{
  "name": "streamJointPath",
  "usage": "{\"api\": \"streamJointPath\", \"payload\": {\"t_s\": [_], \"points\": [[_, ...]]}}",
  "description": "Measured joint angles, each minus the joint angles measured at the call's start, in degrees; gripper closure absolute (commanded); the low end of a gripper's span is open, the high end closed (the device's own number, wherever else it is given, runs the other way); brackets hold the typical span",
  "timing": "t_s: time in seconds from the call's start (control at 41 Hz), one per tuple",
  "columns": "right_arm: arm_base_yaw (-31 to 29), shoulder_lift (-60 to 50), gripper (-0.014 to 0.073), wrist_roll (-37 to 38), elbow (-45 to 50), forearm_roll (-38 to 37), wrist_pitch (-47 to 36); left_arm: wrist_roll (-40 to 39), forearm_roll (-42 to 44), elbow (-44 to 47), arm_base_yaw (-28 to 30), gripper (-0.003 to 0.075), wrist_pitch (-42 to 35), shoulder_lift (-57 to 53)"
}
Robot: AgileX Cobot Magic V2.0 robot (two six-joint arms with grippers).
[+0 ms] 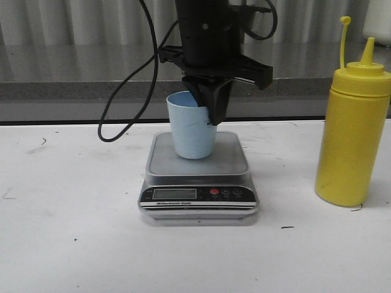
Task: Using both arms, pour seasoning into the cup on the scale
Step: 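Lift the blue cup with the left gripper and carry it over the scale, then set the cup on the scale and open the left gripper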
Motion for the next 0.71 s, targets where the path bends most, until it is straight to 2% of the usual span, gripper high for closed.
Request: {"api": "streamJointPath", "payload": {"t_s": [0.122, 0.195, 0.391, 0.439, 0.708], "points": [[0.0, 0.0, -0.0048, 0.0, 0.0, 0.0, 0.0, 0.0, -0.1, 0.0, 0.0, 0.0657, 0.0, 0.0], [0.0, 0.0, -0.0048, 0.0, 0.0, 0.0, 0.0, 0.0, -0.3, 0.0, 0.0, 0.0569, 0.0, 0.0], [0.0, 0.0, -0.0048, 0.0, 0.0, 0.0, 0.0, 0.0, -0.6, 0.0, 0.0, 0.0252, 0.0, 0.1], [0.0, 0.0, -0.0048, 0.0, 0.0, 0.0, 0.0, 0.0, -0.6, 0.0, 0.0, 0.0209, 0.0, 0.1], [0.0, 0.0, -0.0048, 0.0, 0.0, 0.0, 0.0, 0.0, -0.6, 0.0, 0.0, 0.0199, 0.0, 0.1]]}}
